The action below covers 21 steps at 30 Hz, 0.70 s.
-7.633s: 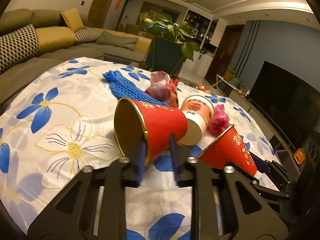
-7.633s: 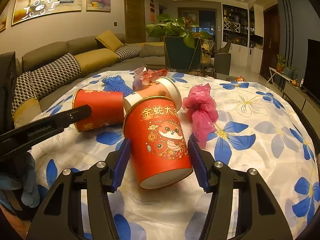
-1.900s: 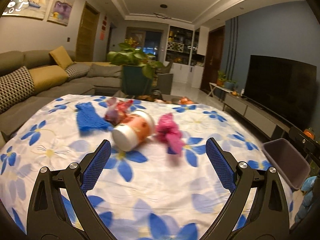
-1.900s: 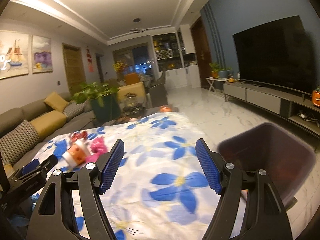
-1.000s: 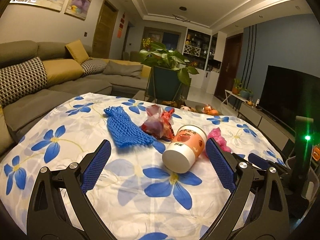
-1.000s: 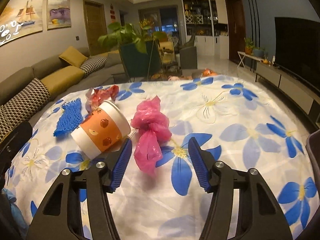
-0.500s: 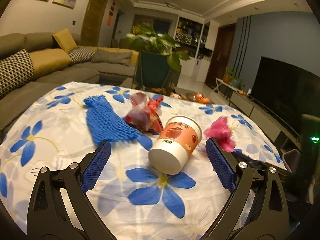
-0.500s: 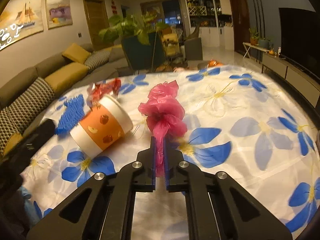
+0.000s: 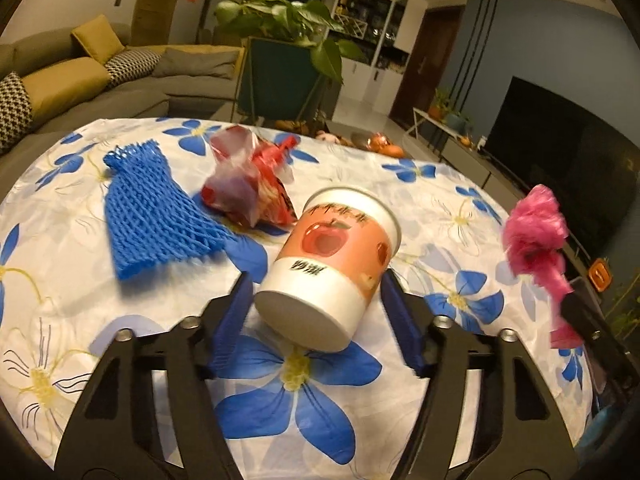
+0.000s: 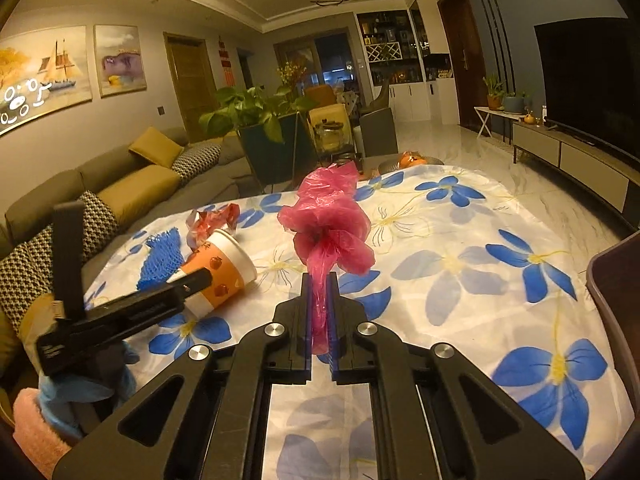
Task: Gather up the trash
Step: 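Grasp the pink plastic bag with the right tool while the left tool grasps the white-and-orange cup, then carry the pink bag and white cup over the grey bin with both tools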
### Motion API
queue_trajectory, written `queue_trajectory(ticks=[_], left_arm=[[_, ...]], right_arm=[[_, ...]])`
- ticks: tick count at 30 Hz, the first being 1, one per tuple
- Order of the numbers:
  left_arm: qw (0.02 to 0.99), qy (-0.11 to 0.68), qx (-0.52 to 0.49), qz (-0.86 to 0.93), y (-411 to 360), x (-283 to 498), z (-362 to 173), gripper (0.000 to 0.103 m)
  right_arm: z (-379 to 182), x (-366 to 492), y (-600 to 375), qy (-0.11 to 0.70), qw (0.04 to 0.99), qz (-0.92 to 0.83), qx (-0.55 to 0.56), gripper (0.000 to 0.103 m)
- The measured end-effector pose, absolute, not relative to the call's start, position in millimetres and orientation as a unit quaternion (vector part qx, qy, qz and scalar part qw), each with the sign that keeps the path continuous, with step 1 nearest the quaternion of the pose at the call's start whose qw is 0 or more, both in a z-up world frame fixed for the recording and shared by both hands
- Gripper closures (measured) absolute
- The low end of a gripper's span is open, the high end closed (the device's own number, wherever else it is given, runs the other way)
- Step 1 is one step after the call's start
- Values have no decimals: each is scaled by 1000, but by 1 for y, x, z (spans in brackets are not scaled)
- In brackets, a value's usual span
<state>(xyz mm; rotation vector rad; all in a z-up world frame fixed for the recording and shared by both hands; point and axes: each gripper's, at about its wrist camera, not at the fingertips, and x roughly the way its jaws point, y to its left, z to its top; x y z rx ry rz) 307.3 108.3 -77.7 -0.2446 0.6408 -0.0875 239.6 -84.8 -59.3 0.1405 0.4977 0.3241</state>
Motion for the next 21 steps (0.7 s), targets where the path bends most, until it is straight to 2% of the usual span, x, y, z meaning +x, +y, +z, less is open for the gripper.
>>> queue_trajectory(ticks=[21], left_arm=[[961, 259, -96, -31, 70, 255, -52, 46]], right_arm=[[-42, 205, -118, 218, 962, 144, 73, 96]])
